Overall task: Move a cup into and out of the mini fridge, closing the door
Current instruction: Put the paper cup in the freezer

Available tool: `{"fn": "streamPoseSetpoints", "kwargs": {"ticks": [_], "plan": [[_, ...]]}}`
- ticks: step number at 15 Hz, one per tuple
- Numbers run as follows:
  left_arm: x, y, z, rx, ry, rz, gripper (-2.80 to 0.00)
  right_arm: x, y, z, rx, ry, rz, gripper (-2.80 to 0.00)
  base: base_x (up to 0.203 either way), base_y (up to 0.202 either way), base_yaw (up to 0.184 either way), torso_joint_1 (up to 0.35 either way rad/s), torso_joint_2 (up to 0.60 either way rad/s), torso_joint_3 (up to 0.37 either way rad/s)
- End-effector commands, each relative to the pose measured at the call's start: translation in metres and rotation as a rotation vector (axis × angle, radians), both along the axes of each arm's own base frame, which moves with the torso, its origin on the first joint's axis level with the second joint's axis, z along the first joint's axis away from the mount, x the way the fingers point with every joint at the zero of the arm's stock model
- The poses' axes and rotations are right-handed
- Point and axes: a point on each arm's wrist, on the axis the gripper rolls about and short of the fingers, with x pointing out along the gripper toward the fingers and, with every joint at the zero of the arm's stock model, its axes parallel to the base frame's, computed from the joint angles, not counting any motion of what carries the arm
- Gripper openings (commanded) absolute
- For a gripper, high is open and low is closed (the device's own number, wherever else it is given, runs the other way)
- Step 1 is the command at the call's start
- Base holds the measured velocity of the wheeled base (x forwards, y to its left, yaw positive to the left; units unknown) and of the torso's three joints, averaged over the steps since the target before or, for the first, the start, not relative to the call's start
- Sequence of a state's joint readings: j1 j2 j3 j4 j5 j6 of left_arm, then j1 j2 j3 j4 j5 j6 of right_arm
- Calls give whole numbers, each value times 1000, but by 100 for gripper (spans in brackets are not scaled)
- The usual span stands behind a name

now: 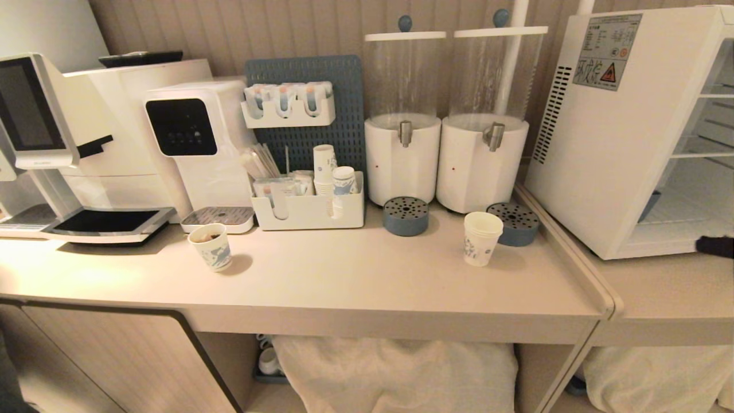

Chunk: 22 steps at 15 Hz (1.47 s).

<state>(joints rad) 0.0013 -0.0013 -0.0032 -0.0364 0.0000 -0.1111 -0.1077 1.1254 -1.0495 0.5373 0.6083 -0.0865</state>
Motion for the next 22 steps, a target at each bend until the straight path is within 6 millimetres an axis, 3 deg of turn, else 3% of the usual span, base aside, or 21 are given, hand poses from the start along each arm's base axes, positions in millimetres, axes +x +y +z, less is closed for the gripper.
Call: {"fn": "streamPoseSetpoints", "kwargs": {"ticks": [1, 4, 7, 10, 13, 15, 17, 20, 22], "plan": [[0, 0, 0, -1, -1, 0, -280, 62, -17, -40, 240, 132, 342, -280, 0, 0, 0, 0, 0, 0], [0, 0, 0, -1, -1, 0, -280, 96, -28, -105, 286, 196, 412, -280, 0, 0, 0, 0, 0, 0], [0, 0, 0, -13, -1, 0, -280, 105, -13, -154, 112, 11, 467, -280, 0, 0, 0, 0, 0, 0], [0, 0, 0, -19, -2, -1, -280, 105, 13, -172, 26, -63, 546, -280, 0, 0, 0, 0, 0, 0], [0, 0, 0, -22, -1, -2, -280, 114, 38, -176, -13, -134, 625, -280, 0, 0, 0, 0, 0, 0], [0, 0, 0, -29, -1, -1, -280, 129, 45, -185, -89, -150, 585, -280, 0, 0, 0, 0, 0, 0], [0, 0, 0, -31, -1, -1, -280, 149, 39, -202, -116, -144, 530, -280, 0, 0, 0, 0, 0, 0], [0, 0, 0, -35, 0, -4, -280, 174, 2, -229, -124, -122, 386, -280, 0, 0, 0, 0, 0, 0], [0, 0, 0, -36, 0, -3, -280, 195, -20, -233, -138, -153, 320, -280, 0, 0, 0, 0, 0, 0]]}}
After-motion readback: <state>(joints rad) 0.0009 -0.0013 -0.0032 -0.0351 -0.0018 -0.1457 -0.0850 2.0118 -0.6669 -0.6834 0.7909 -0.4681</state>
